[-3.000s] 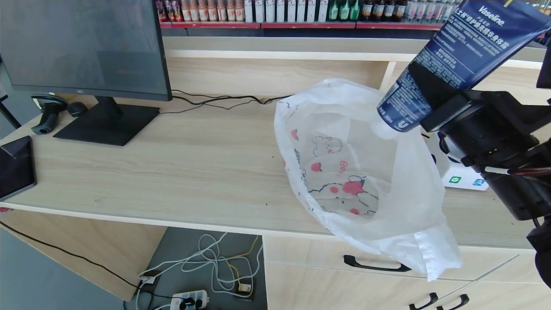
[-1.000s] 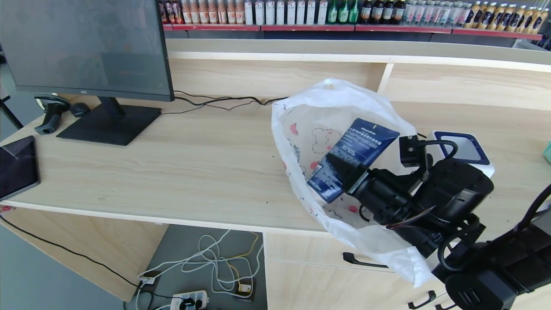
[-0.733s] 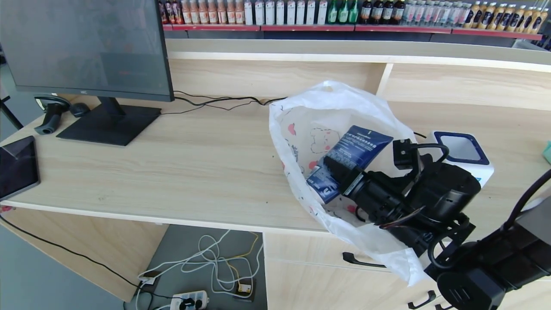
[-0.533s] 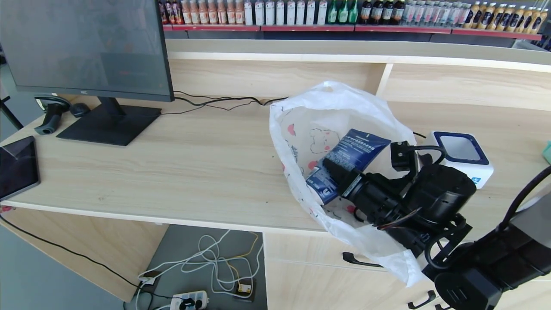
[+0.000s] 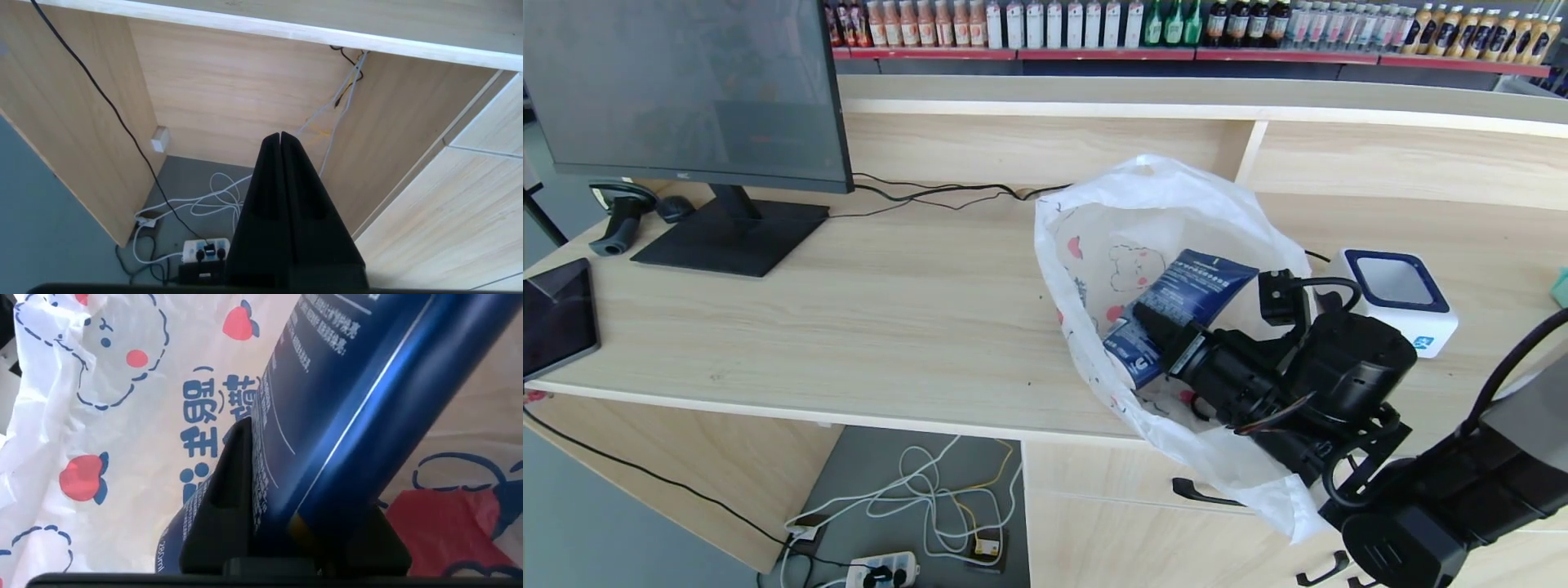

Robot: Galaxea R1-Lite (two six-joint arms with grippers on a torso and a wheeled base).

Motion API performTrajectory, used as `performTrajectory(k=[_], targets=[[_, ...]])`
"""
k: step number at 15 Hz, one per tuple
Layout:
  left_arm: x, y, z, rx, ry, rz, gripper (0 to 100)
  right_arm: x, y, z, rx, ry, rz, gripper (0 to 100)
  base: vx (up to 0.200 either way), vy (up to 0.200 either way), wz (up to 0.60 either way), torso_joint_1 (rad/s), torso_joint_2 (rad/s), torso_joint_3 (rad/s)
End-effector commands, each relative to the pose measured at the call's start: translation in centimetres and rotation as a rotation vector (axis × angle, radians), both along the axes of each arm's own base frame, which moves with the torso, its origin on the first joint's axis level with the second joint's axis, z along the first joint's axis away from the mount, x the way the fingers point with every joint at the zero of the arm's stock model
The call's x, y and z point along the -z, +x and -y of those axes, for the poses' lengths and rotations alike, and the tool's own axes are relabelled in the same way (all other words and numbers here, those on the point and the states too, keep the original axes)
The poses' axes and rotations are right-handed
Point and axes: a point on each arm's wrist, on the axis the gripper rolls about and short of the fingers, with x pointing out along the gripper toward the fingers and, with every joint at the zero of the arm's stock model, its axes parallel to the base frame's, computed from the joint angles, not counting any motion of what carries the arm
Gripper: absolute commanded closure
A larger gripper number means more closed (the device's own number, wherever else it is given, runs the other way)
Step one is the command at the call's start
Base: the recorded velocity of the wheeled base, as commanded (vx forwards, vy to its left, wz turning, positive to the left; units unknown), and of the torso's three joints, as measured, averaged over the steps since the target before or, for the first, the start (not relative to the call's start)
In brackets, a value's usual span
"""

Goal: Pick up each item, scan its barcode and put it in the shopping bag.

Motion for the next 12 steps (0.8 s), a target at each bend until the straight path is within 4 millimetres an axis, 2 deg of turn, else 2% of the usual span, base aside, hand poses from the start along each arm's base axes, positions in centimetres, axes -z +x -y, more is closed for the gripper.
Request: performTrajectory(k=[1, 7, 12], targets=[[0.0, 0.0, 0.0, 0.0, 0.0, -0.001, 100, 0.2, 0.3, 0.1, 0.009, -0.001, -0.003, 0, 0.0, 0.0, 0.0, 0.0, 0.0, 0.0], [0.0, 0.0, 0.0, 0.0, 0.0, -0.001, 100, -0.8, 1.2, 0.6, 0.056, 0.03, 0.034, 0, 0.0, 0.0, 0.0, 0.0, 0.0, 0.0], [0.0, 0.0, 0.0, 0.0, 0.0, -0.001, 100, -2.2, 1.0, 1.1, 0.068, 0.041, 0.082, 0, 0.0, 0.0, 0.0, 0.0, 0.0, 0.0]])
